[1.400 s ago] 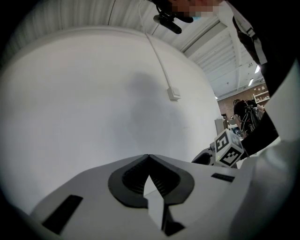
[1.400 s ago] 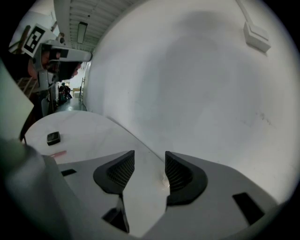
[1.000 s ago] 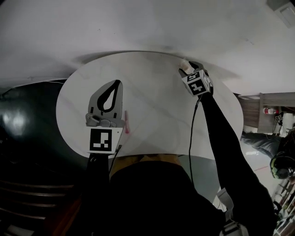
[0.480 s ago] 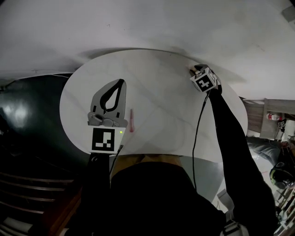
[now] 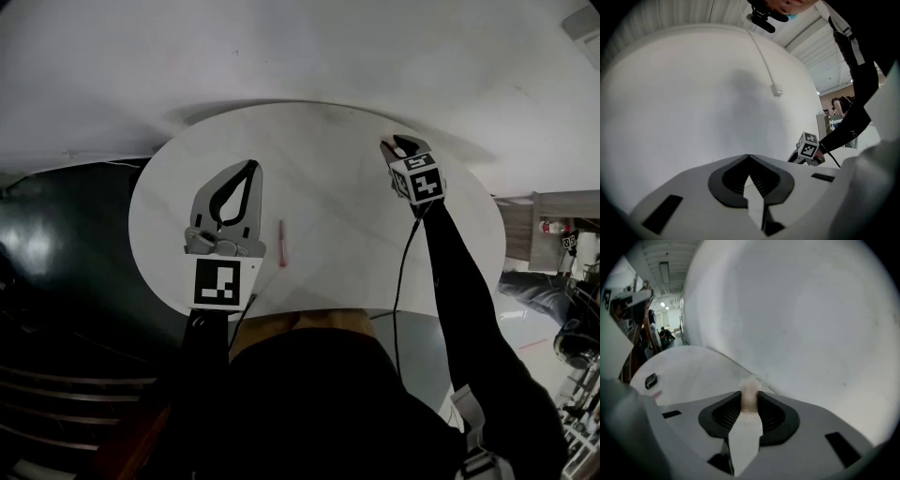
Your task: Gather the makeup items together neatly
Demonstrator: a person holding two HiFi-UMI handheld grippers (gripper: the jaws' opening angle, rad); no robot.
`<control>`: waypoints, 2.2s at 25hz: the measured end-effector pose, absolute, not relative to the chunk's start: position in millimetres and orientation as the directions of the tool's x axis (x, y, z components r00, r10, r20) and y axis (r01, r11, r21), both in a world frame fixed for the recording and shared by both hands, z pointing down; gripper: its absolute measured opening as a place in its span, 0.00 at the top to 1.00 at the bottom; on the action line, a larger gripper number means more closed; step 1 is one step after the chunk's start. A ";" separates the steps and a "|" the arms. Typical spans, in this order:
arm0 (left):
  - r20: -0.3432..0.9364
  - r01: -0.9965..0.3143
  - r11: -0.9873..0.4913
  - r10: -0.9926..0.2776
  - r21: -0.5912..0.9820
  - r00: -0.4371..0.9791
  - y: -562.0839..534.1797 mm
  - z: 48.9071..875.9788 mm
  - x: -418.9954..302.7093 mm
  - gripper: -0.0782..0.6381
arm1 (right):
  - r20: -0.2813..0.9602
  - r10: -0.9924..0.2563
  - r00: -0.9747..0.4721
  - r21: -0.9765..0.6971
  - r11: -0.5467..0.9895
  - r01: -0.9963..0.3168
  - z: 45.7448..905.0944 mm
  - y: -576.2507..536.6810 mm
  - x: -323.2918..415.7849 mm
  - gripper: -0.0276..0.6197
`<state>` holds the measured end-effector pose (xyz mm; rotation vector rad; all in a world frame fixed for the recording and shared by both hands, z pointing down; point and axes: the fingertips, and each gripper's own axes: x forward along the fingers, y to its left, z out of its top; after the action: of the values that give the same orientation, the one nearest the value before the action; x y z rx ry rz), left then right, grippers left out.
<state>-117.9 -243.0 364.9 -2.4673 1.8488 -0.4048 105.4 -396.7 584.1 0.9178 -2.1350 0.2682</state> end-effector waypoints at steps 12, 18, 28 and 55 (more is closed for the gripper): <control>0.132 -0.881 -0.436 -0.899 -0.187 0.417 -195.2 342.9 -185.6 0.87 | 0.576 -0.662 -0.479 -0.038 0.563 -0.825 498.0 -267.5 -11.5 0.76; 0.112 -0.855 -0.482 -0.876 -0.191 0.469 -168.6 333.9 -214.0 0.87 | 0.552 -0.708 -0.441 -0.049 0.500 -0.865 483.7 -218.6 -41.1 0.76; 0.123 -0.844 -0.509 -0.861 -0.173 0.494 -162.1 344.7 -207.0 0.87 | 0.582 -0.692 -0.426 -0.058 0.487 -0.872 487.1 -190.7 -35.2 0.76; 0.214 -0.825 -0.542 -0.835 -0.161 0.507 -172.4 382.4 -140.8 0.87 | 0.830 -0.426 -0.362 -0.208 0.365 -0.907 654.7 -129.5 3.0 0.72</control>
<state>-140.8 -172.4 382.4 -2.6933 1.4844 -0.4151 3.0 -129.5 654.7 1.1532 -1.9421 0.8965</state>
